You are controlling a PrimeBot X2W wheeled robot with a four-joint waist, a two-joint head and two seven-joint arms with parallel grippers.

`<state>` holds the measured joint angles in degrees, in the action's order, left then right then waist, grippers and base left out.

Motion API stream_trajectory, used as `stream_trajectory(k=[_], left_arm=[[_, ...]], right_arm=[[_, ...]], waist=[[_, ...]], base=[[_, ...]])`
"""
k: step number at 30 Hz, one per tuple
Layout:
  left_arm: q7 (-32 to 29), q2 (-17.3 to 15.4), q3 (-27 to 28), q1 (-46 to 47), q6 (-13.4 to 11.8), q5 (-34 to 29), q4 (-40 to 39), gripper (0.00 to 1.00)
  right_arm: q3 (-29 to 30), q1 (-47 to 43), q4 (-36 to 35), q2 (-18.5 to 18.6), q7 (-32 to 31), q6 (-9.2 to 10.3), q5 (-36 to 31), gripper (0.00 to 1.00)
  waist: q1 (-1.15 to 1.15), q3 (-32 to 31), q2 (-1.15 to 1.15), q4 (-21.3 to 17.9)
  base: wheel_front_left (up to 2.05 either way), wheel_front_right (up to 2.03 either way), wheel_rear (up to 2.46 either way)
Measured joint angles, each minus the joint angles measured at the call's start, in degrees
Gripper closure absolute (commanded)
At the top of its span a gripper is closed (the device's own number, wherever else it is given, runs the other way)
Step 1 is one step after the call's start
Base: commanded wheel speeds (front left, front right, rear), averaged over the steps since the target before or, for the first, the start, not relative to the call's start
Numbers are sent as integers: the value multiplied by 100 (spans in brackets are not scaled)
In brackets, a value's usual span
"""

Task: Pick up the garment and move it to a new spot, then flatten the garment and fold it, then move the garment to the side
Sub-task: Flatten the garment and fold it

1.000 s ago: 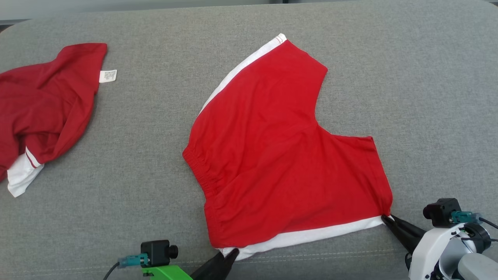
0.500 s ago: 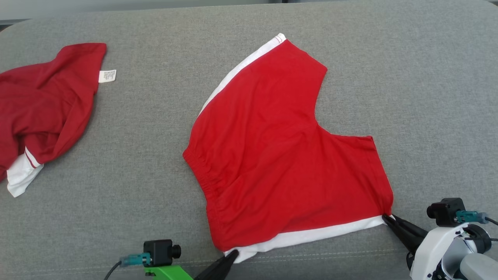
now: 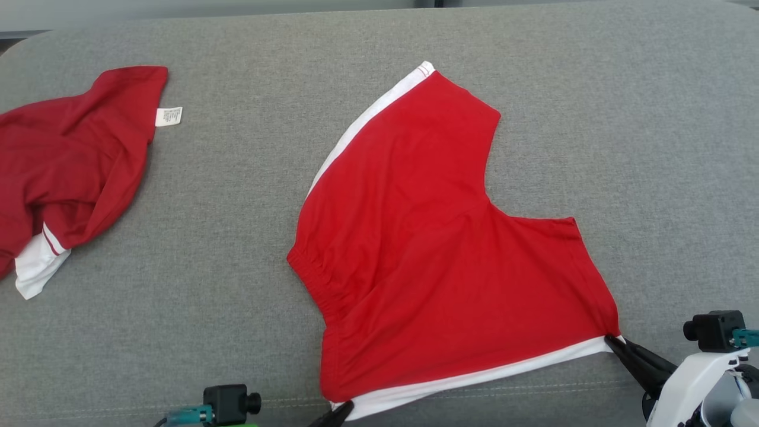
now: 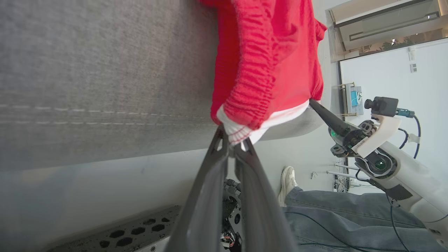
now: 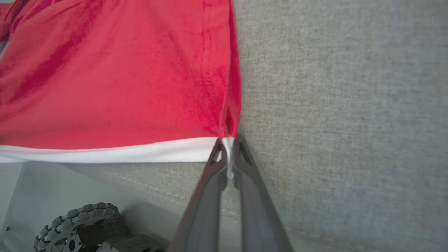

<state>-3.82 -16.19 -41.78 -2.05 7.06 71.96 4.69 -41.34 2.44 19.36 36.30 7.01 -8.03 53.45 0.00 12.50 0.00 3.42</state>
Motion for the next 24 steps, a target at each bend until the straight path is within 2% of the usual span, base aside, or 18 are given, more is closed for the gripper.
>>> stream_trajectory(k=[3, 8, 13, 17, 24], left_arm=[[16, -111, 76, -40, 0, 30, -34, 100], [-1, -102, 62, -77, 1, 257, -233, 100], [-20, -109, 55, -272, 1, 461, -449, 100], [-204, -201, 56, -261, 1, 591, -735, 100], [-595, -447, 171, 92, 1, 746, -1079, 100]], right_arm=[[115, -93, -183, 35, -4, 5, 299, 100], [321, -406, -582, 291, 0, 9, 838, 100], [456, -477, -1330, 509, 0, 20, 1302, 100], [500, -229, -2082, 727, -132, 55, 1421, 100], [695, 431, -2576, 1138, -528, 55, 1634, 100]], waist=[[0, -14, 0, -61], [0, -31, 0, -106], [0, -5, 0, -141], [0, 112, 0, -155], [0, 290, 0, -71]], base=[[0, 0, 0], [0, 0, 0], [0, 0, 0], [0, 0, 0], [0, 0, 0]])
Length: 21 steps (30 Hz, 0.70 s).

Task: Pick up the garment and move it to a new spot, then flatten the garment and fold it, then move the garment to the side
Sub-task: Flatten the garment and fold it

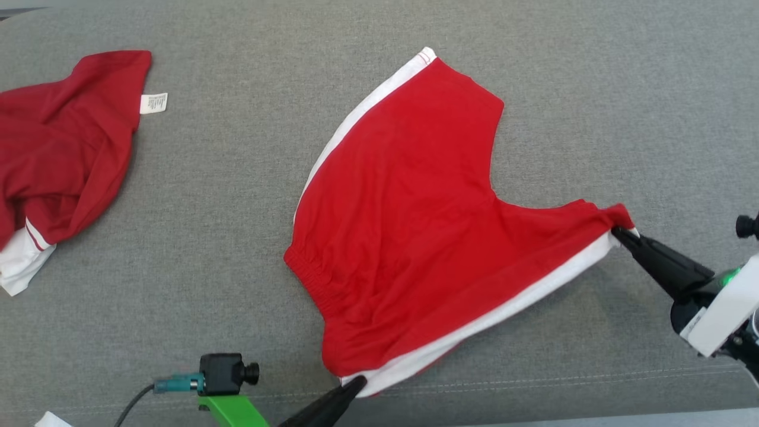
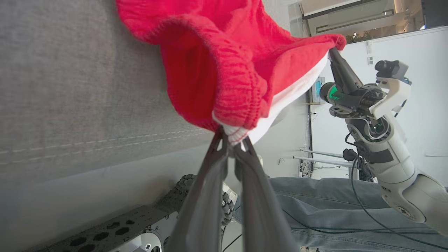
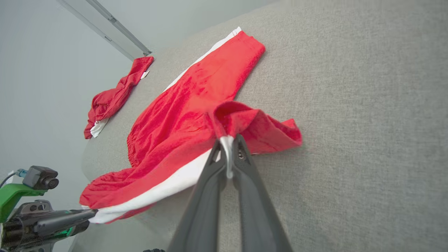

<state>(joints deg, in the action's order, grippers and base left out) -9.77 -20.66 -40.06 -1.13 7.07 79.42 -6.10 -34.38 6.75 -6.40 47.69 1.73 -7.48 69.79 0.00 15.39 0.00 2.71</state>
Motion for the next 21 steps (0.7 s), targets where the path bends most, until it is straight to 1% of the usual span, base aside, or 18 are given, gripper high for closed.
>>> stream_trajectory(k=[3, 6, 11, 13, 16, 19, 21], left_arm=[[-203, -44, 132, 154, -47, 308, -165, 100], [-352, -46, 256, 315, -190, 528, -253, 100], [-588, -56, 436, 773, -410, 675, -312, 100], [-669, -56, 509, 979, -515, 704, -324, 100], [-823, -55, 591, 1322, -590, 862, -394, 100], [-973, -55, 624, 1655, -716, 868, -446, 100], [-1105, -41, 632, 1861, -743, 932, -471, 100]], right_arm=[[156, 461, -92, 163, -274, 0, 79, 100], [294, 820, -133, 213, -472, 0, 162, 100], [414, 1291, -119, 327, -840, 2, 290, 100], [470, 1465, -103, 376, -961, 62, 310, 100], [538, 1797, -67, 428, -1148, 140, 326, 100], [579, 2182, -48, 434, -1308, 201, 321, 100], [581, 2420, -14, 438, -1441, 255, 263, 100]], waist=[[0, 124, 0, 67], [0, 246, 0, 118], [0, 490, 0, 243], [0, 595, 0, 313], [0, 763, 0, 431], [0, 943, 0, 558], [0, 1060, 0, 652]], base=[[0, 0, 0], [0, 0, 0], [0, 0, 0], [0, 0, 0], [0, 0, 0], [0, 0, 0], [0, 0, 0]])
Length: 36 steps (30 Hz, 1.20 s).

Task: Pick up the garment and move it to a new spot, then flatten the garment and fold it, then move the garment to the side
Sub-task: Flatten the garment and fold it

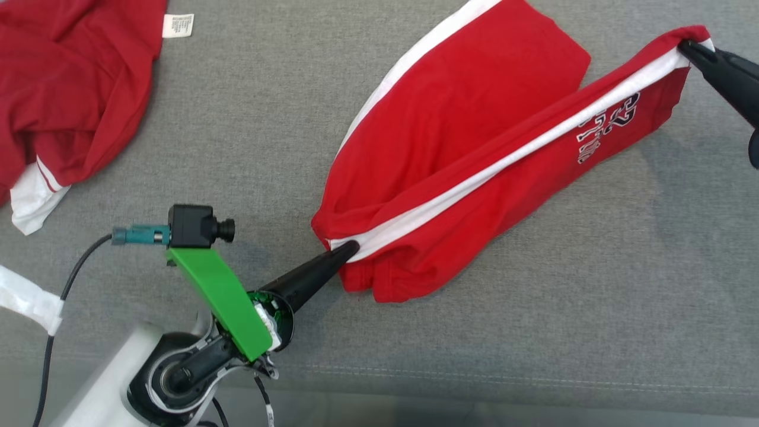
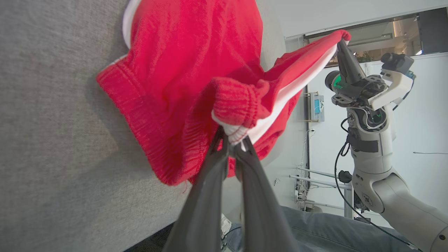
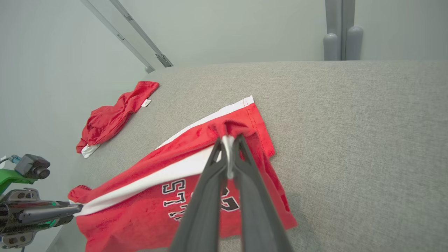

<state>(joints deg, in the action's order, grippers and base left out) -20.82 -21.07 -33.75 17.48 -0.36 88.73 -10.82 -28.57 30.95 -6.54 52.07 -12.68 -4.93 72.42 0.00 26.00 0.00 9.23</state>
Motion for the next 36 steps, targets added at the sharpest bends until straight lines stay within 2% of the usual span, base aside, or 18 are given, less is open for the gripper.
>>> stream_trajectory(k=[6, 16, 24, 36], left_arm=[[-345, 44, -23, 444, -219, 126, 36, 100], [-744, 200, 32, 1223, -472, 354, 449, 100], [-809, 318, 110, 1699, -521, 345, 779, 100], [-975, 514, 13, 1928, -548, 354, 1246, 100]], right_arm=[[-100, 505, 122, -15, -305, 52, -246, 100], [-394, 1132, 505, -330, -723, 56, -513, 100], [-568, 1652, 840, -567, -932, 49, -736, 100], [-798, 2247, 1461, -766, -1241, 40, -1057, 100]], waist=[[0, 248, 0, 275], [0, 623, 0, 799], [0, 878, 0, 1021], [0, 1076, 0, 1115]], base=[[0, 0, 0], [0, 0, 0], [0, 0, 0], [0, 0, 0]])
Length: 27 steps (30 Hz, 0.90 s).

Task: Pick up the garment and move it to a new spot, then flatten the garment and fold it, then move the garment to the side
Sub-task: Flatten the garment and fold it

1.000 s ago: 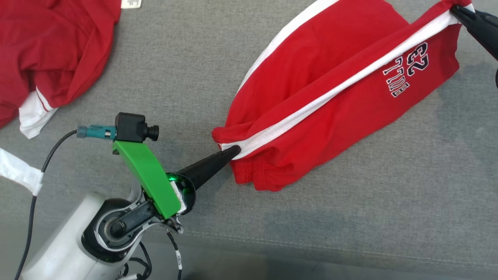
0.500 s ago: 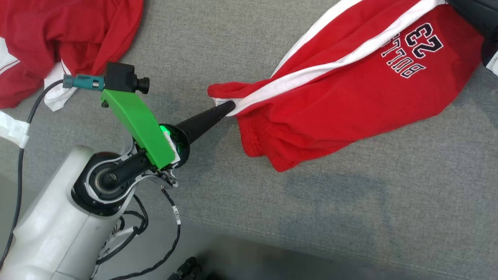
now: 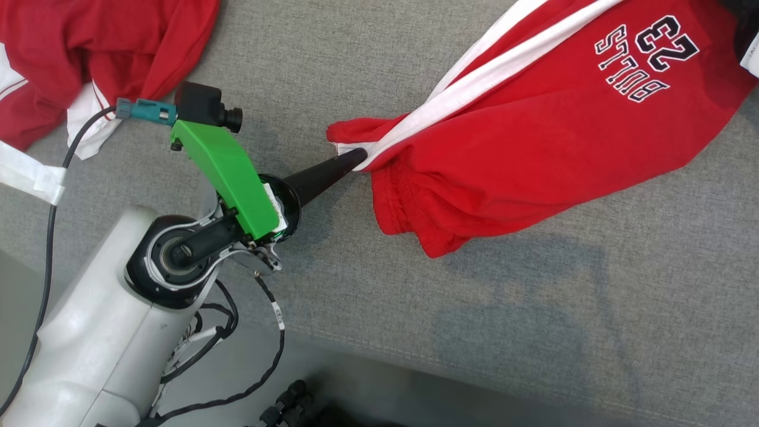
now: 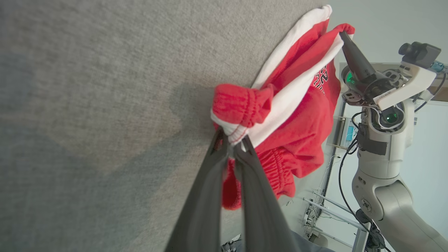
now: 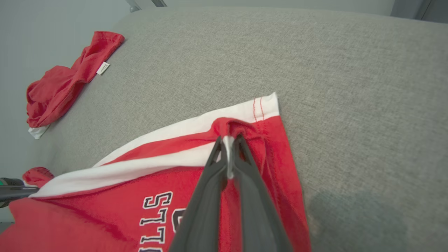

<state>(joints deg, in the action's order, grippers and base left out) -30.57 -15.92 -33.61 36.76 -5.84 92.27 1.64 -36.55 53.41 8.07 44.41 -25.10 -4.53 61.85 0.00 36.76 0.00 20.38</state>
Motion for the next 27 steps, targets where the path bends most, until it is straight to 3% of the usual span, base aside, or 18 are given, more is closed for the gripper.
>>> stream_trajectory(k=[14, 17, 18, 19, 20, 21, 22, 27], left_arm=[[-71, 174, -31, 274, -38, 25, 357, 98], [-71, 218, -38, 287, -74, 35, 434, 90], [-69, 222, -36, 294, -74, 34, 468, 76], [-56, 227, -31, 300, -74, 33, 498, 55], [-53, 232, -23, 311, -74, 33, 527, 22], [-30, 236, -13, 320, -74, 33, 546, 0], [-18, 242, 0, 327, -74, 33, 570, 0], [14, 291, 7, 382, -74, 32, 722, 0]], right_arm=[[-222, 476, 486, -319, -194, -96, -193, 100], [-271, 502, 599, -380, -221, -101, -194, 100], [-292, 510, 635, -392, -226, -102, -200, 100], [-303, 517, 664, -404, -226, -102, -214, 68], [-305, 530, 699, -421, -225, -103, -231, 43], [-312, 547, 735, -437, -226, -110, -243, 10], [-325, 570, 768, -446, -226, -112, -248, 0], [-338, 652, 1031, -481, -158, -146, -354, 0]], waist=[[0, 15, 0, 73], [0, 9, 0, 76], [0, 7, 0, 76], [0, 4, 0, 76], [0, 1, 0, 76], [0, -3, 0, 76], [0, -8, 0, 75], [0, -71, 0, 83]], base=[[0, 0, 0], [0, 0, 0], [0, 0, 0], [0, 0, 0], [0, 0, 0], [0, 0, 0], [0, 0, 0], [0, 0, 0]])
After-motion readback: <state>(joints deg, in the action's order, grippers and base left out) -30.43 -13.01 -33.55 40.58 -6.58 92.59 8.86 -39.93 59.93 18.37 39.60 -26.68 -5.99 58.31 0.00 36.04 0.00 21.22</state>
